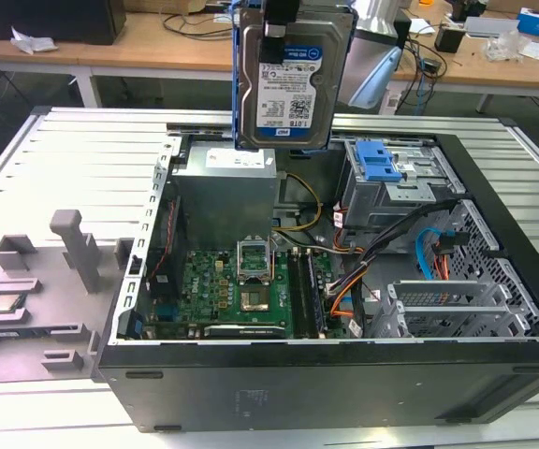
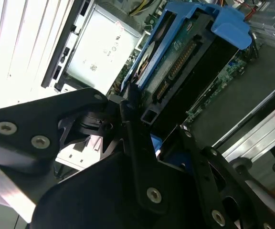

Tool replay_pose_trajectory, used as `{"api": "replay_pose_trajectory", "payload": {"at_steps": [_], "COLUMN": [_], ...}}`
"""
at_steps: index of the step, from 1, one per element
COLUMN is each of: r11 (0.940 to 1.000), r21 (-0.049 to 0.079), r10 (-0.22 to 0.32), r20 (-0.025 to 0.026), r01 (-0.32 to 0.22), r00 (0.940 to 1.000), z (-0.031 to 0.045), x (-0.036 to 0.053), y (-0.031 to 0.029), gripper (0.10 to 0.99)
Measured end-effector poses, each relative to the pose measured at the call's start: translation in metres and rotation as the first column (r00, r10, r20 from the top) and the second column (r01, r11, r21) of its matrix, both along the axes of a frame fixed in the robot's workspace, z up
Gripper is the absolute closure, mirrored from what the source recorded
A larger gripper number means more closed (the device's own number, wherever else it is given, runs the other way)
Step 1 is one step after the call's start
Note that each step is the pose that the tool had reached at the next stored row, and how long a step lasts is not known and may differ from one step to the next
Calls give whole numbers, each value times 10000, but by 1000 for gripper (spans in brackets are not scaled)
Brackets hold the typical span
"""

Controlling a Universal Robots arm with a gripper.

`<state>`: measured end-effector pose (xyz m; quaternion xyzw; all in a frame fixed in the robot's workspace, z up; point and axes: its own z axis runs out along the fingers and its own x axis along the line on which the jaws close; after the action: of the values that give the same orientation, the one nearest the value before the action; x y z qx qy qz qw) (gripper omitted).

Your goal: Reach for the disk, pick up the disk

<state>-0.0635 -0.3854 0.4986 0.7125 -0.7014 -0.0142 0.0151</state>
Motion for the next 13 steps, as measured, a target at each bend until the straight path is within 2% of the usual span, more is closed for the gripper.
{"api": "replay_pose_trajectory", "payload": {"at_steps": [7, 13], "r11": [10000, 10000], "r21": [1, 1], "r10": [-1, 0], "r20": [0, 0], "r01": [1, 0], "r00": [10000, 10000], "z": [0, 0], "x": [0, 0], "y": [-107, -221], "gripper": [718, 718]}}
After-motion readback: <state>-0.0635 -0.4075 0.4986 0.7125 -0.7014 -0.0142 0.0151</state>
